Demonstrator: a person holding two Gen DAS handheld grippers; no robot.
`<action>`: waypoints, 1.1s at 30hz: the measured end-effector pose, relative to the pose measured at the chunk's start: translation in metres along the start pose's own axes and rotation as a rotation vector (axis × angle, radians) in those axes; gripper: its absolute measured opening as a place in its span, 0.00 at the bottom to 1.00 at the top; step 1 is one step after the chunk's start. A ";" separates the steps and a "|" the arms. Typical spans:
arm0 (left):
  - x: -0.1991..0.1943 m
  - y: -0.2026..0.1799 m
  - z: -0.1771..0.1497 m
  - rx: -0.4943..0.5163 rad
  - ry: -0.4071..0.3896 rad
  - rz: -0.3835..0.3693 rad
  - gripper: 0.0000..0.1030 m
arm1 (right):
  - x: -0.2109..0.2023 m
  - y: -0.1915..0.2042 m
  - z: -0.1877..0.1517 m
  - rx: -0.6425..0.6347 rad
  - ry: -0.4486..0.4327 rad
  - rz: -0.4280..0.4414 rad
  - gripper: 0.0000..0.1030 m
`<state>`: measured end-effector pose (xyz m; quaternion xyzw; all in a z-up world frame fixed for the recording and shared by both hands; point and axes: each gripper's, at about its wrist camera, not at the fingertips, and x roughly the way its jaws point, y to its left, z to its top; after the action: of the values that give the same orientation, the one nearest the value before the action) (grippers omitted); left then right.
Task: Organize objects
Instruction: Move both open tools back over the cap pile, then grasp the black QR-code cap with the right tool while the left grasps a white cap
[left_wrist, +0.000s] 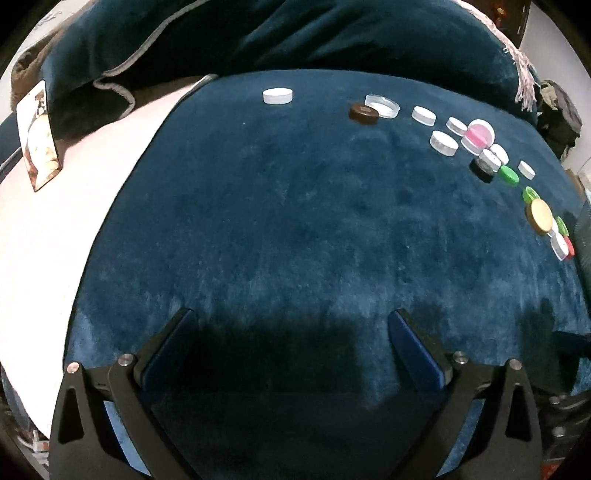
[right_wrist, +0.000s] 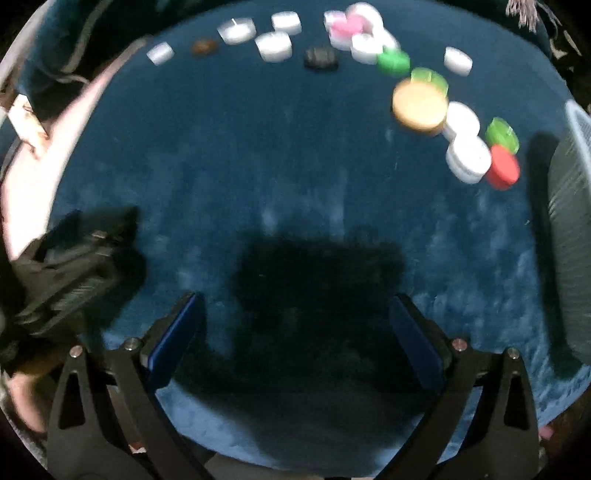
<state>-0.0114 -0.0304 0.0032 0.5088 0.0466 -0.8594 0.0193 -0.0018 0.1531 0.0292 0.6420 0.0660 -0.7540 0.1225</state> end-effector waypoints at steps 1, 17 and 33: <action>0.000 0.000 -0.001 -0.001 -0.007 -0.002 1.00 | 0.002 0.001 -0.001 0.000 -0.003 -0.011 1.00; 0.003 0.003 0.000 -0.004 -0.003 -0.019 1.00 | -0.031 -0.014 -0.004 0.067 -0.238 0.077 0.98; -0.007 -0.001 0.010 0.027 -0.061 0.016 1.00 | 0.011 -0.026 0.132 0.086 -0.259 -0.030 0.61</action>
<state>-0.0174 -0.0310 0.0139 0.4831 0.0304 -0.8748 0.0206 -0.1365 0.1434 0.0393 0.5426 0.0269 -0.8346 0.0910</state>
